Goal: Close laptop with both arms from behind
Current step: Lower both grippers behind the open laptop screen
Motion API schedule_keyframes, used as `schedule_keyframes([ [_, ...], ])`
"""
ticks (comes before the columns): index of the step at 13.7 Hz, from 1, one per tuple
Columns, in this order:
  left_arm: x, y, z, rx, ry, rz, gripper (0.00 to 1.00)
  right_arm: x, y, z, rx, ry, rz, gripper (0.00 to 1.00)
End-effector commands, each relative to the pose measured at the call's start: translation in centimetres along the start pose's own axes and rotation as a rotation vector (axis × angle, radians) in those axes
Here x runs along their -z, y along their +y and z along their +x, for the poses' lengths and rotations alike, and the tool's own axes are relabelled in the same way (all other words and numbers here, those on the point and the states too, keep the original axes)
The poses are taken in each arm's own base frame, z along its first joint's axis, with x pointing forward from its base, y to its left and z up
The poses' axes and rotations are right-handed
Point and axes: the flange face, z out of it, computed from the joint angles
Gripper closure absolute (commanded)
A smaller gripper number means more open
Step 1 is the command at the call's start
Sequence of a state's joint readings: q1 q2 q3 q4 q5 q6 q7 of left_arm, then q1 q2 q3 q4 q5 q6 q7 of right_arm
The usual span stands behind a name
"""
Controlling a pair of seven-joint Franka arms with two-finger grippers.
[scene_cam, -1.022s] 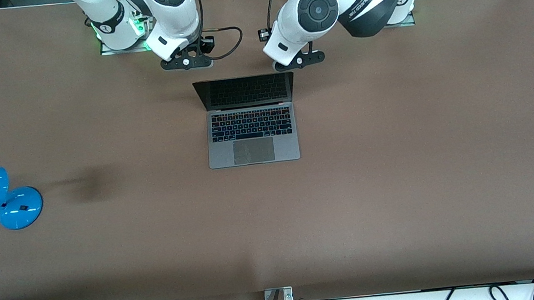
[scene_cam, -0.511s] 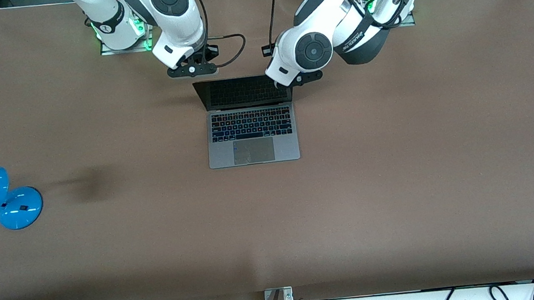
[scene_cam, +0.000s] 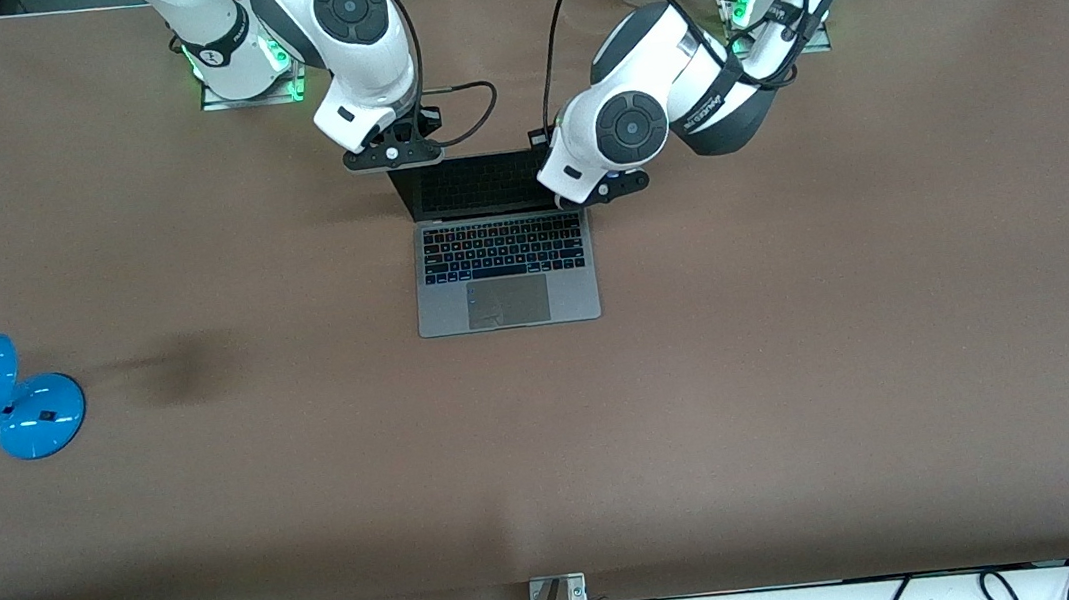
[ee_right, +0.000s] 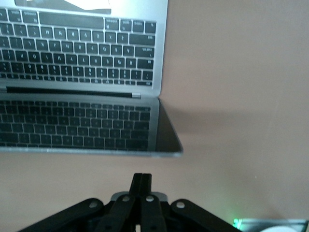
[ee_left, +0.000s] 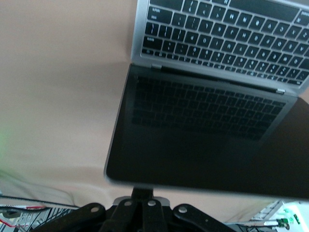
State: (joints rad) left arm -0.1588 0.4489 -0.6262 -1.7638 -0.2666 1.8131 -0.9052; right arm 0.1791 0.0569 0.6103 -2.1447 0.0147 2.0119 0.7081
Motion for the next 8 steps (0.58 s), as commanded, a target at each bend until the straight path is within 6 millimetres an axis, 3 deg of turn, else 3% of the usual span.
schedule_keyframes([
  [1, 1.1, 1.1, 1.5, -0.013, 0.027, -0.031, 1.0, 0.4, -0.1, 1.6, 0.016, 0.051, 0.006, 1.0],
  [8, 1.5, 1.8, 5.6, 0.004, 0.038, -0.049, 1.0, 1.3, 0.6, 6.4, -0.005, 0.096, 0.046, 1.0],
])
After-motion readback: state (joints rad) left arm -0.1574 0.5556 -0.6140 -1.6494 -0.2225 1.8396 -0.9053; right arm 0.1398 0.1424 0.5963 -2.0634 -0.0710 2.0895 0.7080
